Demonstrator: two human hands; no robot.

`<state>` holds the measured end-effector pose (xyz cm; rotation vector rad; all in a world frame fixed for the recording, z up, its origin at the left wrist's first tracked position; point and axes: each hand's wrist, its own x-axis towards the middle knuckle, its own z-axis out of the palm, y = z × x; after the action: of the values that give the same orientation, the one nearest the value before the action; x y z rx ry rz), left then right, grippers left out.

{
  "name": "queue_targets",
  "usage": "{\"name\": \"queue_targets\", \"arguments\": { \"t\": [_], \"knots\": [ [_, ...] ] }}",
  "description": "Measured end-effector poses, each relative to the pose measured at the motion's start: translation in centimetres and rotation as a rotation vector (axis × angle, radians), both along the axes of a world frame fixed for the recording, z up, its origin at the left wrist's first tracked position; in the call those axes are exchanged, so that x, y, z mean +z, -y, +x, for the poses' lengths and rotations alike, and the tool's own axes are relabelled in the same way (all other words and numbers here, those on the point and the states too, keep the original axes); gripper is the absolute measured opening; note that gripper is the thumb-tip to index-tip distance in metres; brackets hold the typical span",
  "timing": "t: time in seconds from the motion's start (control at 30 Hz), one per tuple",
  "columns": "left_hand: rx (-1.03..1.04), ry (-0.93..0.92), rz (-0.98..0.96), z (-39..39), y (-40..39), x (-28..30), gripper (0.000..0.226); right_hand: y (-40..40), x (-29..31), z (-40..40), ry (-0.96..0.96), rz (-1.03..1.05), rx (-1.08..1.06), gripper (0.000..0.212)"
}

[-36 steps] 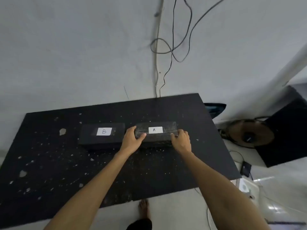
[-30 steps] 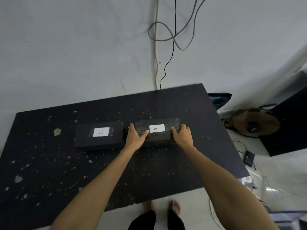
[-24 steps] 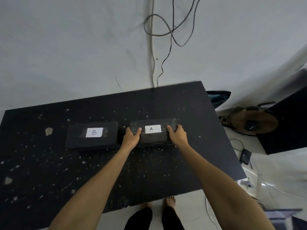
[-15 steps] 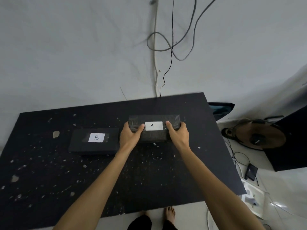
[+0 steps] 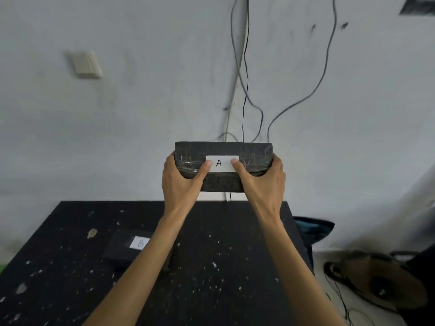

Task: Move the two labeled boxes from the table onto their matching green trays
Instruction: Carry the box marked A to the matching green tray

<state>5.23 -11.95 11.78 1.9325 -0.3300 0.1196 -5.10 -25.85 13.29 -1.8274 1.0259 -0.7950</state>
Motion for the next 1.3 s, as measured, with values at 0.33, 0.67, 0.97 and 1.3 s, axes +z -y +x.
{"name": "queue_targets", "arguments": {
  "t": [0.33, 0.67, 0.97, 1.3],
  "knots": [
    [0.096, 0.324, -0.178, 0.2, 1.2, 13.6, 0.078, 1.0, 12.3, 0.7, 0.356, -0.103, 0.045, 0.092],
    [0.071, 0.369, -0.218, -1.1, 1.9, 16.5, 0.066, 2.2, 15.3, -0.8, 0.381, -0.155, 0.086, 0.091],
    [-0.001, 0.283, -0.222, 0.9, 0.6, 17.2, 0.063, 2.2, 15.6, 0.0, 0.340, -0.149, 0.168, 0.090],
    [0.315, 0.138, -0.163, 2.6, -15.0, 10.8, 0.061, -9.7, 9.4, 7.0, 0.128, -0.078, 0.585, 0.093]
  ]
}}
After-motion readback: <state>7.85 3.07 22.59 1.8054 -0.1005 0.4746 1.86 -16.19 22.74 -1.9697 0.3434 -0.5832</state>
